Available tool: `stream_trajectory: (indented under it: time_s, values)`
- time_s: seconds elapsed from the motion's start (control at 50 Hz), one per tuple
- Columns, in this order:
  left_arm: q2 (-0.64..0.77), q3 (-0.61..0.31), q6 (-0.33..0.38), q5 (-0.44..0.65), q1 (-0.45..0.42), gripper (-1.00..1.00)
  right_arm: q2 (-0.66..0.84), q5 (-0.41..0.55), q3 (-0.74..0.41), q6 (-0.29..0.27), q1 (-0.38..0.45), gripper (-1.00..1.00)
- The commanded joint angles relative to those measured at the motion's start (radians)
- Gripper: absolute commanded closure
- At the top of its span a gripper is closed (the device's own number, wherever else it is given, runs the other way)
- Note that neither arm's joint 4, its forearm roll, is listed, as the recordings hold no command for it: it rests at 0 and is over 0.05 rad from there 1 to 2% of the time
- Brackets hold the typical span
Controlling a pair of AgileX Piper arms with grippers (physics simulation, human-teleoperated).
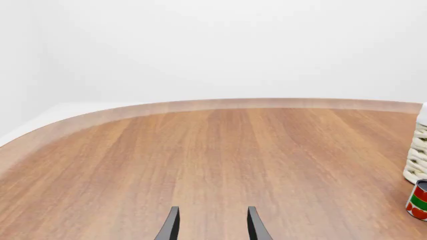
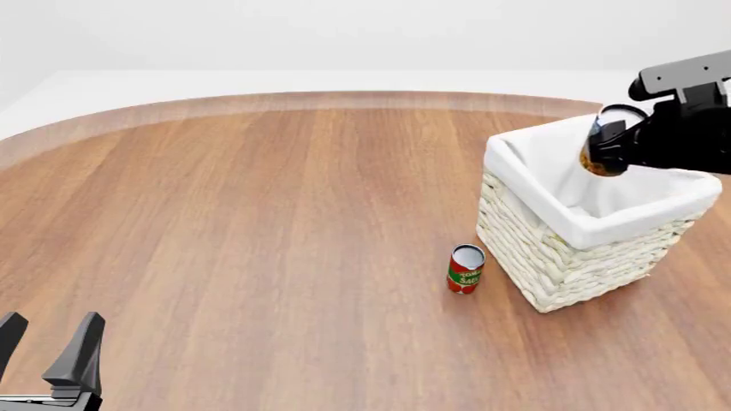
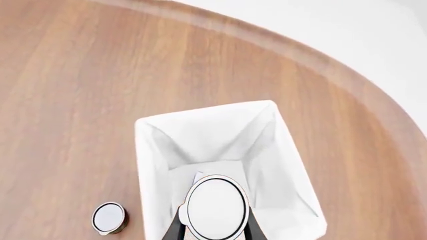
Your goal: Pick up the alphabet soup and the cream cheese box, and put them in the basket.
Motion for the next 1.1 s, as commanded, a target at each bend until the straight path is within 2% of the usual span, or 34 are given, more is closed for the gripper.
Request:
stream_trajectory:
  time_s: [0.02,0.22,0.56,0.84,1.1]
  values:
    - [0.000,0.000,0.000,0.000,0.000,-1.00,0.053,-0.042,-0.009,0.018,-0.004,1.00]
    - [0.000,0.000,0.000,0.000,0.000,-1.00,0.061,-0.060,0.029,-0.002,-0.020,1.00]
    - [0.000,0.000,0.000,0.000,0.000,-1.00,0.102,-0.101,0.059,0.001,-0.027,1.00]
    - [0.000,0.000,0.000,0.000,0.000,-1.00,0.240,-0.114,-0.042,0.006,-0.042,1.00]
    - [0.000,0.000,0.000,0.000,0.000,-1.00,0.323,-0.114,-0.094,-0.023,-0.066,1.00]
